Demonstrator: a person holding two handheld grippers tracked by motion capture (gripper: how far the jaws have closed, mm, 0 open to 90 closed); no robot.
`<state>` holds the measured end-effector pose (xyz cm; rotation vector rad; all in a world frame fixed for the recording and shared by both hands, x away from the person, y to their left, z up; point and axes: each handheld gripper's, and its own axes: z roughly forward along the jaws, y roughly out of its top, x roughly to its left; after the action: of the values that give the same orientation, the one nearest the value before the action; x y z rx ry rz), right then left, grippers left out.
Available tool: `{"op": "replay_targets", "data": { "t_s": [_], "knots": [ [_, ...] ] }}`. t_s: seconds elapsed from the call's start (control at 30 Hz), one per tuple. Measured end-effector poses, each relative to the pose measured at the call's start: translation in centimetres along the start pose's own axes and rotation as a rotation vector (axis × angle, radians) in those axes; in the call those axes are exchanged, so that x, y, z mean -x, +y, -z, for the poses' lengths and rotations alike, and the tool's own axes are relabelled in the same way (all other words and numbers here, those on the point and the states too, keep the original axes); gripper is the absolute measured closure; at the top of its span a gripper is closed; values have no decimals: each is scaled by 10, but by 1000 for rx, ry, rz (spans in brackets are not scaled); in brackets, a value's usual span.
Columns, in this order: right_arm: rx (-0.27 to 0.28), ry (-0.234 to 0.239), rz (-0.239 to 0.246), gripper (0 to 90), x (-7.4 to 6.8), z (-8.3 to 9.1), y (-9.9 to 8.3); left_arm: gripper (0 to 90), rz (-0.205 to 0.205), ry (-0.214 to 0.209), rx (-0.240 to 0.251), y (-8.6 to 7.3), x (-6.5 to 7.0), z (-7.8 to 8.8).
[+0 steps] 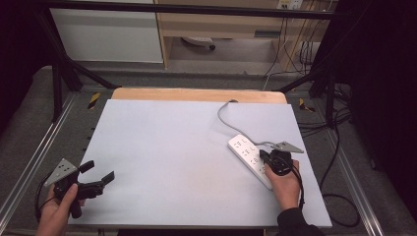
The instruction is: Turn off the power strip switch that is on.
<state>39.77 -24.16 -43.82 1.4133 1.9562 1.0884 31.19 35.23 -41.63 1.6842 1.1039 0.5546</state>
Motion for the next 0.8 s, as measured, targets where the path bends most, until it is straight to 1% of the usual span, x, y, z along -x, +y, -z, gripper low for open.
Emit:
{"op": "replay_targets", "data": {
  "t_s": [0.13, 0.53, 0.7, 0.8],
  "knots": [
    [2, 2, -9, 900, 0, 0, 0, 69, 0, 0, 0, 0, 0, 0],
    [6, 5, -10, 900, -1, 0, 0, 69, -2, 0, -1, 0, 0, 0],
    [19, 10, -7, 900, -1, 2, 1, 69, -3, -1, 0, 0, 0, 0],
    [27, 16, -16, 900, -2, 3, 1, 69, -3, -1, 0, 0, 0, 0]
  ]
}}
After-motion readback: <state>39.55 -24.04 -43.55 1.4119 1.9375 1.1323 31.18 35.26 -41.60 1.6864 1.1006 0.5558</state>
